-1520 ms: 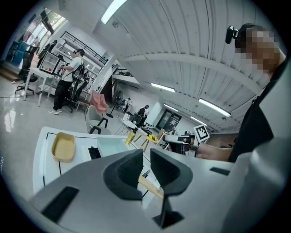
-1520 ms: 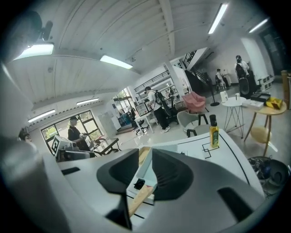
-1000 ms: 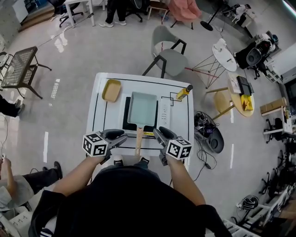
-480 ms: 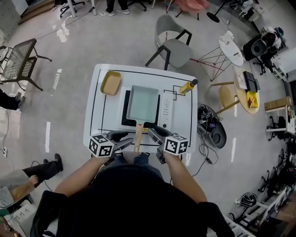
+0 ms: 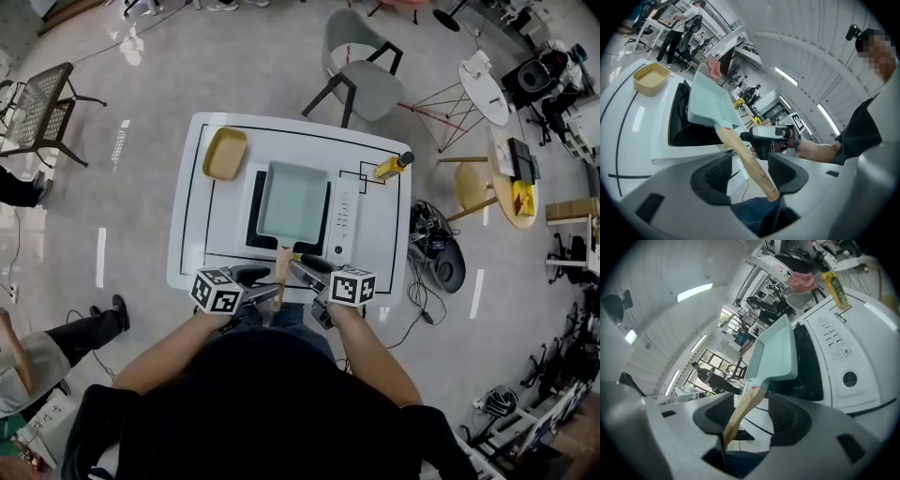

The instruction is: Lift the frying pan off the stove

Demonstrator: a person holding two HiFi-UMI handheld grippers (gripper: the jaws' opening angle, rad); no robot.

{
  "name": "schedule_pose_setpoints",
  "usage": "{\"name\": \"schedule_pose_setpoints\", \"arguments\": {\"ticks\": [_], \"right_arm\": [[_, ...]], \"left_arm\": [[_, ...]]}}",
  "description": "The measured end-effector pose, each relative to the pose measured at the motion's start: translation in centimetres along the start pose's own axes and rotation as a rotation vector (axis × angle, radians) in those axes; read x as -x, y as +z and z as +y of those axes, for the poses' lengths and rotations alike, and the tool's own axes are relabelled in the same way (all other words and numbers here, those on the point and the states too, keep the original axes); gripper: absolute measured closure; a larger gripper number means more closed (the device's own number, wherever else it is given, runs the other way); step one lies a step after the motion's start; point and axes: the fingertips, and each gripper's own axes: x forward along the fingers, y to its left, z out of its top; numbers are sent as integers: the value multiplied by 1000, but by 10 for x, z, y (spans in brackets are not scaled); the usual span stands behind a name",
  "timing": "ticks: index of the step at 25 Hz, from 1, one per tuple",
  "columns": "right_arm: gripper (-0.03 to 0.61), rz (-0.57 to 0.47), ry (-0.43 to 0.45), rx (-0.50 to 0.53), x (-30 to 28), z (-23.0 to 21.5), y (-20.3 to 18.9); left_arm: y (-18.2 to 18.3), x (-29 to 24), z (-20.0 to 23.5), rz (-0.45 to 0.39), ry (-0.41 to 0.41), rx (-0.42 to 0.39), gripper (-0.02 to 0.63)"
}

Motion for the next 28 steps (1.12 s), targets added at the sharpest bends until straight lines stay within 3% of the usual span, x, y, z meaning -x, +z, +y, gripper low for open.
{"name": "schedule_pose_setpoints", "arguments": {"ticks": [5,10,14,20,28], "right_arm": [[344,60,51,-37,-18,-3,-11],[342,104,107,-63,-32,-2,-16],[342,128,176,-133,-39,2,-20],[342,147,244,-219,-47,7,-19],[344,174,293,-284,-58,9,-21]], "left_arm": [[-9,-10,9,31,-27,63,374],[-22,-24,1,98,-122,119,374],[-22,-30,-2,93,-155,159,383],[-21,-35,-9,119,-208,181,434],[-24,-38,-12,136,-264,222,446]]}}
